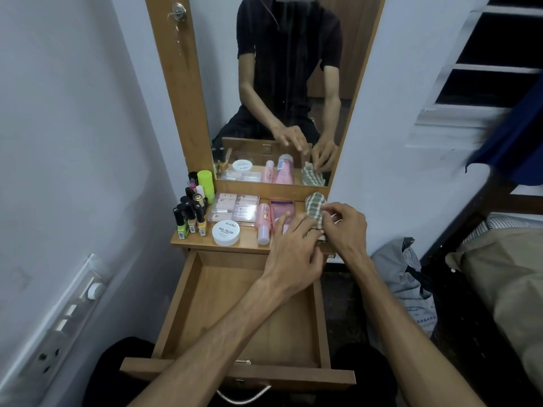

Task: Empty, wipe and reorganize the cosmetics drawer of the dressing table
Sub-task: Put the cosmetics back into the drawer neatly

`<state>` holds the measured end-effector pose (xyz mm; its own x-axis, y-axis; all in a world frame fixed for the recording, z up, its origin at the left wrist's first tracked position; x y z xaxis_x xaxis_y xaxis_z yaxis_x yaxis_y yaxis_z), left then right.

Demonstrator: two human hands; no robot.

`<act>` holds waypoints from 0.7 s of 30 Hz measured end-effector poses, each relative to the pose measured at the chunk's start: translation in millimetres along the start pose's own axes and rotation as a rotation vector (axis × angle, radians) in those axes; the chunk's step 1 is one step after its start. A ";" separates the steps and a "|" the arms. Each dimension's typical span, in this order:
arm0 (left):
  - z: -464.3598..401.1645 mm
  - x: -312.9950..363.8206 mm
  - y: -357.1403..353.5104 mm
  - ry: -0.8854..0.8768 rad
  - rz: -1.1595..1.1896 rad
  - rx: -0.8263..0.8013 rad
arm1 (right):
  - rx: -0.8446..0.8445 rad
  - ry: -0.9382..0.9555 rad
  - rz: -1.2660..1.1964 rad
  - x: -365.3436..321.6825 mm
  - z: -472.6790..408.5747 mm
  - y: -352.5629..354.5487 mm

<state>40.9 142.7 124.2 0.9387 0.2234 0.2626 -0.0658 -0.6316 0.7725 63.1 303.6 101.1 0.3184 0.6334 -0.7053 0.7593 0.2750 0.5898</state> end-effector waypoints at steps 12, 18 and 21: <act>107.0 -84.7 76.6 0.313 0.125 0.186 | 0.057 0.052 -0.218 -72.4 91.7 -6.0; 129.2 -133.4 118.1 0.427 0.108 0.280 | -0.062 0.155 -0.206 -124.7 103.0 -40.0; 129.2 -155.4 136.6 0.439 0.088 0.312 | -0.065 0.179 -0.185 -146.4 100.6 -53.1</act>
<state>-70.3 -74.1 114.2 0.7002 0.4061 0.5872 0.0283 -0.8376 0.5455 33.2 123.5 133.5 0.0674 0.6844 -0.7260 0.7553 0.4405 0.4853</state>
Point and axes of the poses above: each hand's wrist, its own z-axis away from the middle knuckle, its own y-axis out of the back of the hand, x = y × z, the point moved 9 cm from there along -z, towards the middle knuckle, and after that the axes turned 2 degrees about -y, right-handed, at the moved point
